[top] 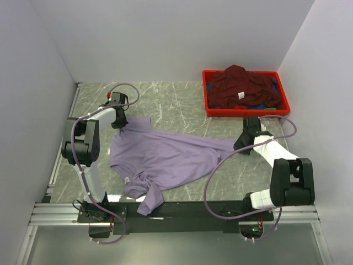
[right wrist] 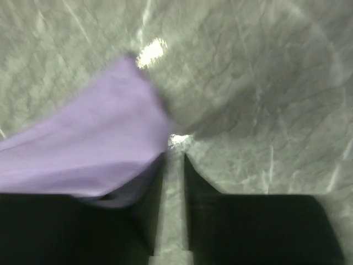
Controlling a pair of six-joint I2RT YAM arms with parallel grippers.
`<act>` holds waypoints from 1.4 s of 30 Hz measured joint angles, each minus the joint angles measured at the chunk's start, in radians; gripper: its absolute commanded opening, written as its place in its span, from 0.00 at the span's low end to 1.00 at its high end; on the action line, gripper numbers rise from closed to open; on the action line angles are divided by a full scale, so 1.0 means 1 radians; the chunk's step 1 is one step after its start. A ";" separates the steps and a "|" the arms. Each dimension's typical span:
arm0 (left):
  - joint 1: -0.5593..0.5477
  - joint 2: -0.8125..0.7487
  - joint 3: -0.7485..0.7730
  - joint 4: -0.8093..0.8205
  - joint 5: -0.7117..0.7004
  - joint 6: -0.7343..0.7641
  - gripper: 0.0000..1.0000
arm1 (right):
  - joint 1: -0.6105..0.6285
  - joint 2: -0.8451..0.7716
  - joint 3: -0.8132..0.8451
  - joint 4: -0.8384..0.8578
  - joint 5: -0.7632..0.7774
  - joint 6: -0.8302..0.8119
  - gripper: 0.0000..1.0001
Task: Fold and stack the t-shirts
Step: Flatten the tshirt out
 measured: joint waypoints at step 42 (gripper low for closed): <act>-0.002 0.000 -0.001 0.000 -0.002 0.004 0.11 | 0.047 0.517 0.511 0.042 -0.010 -0.277 0.56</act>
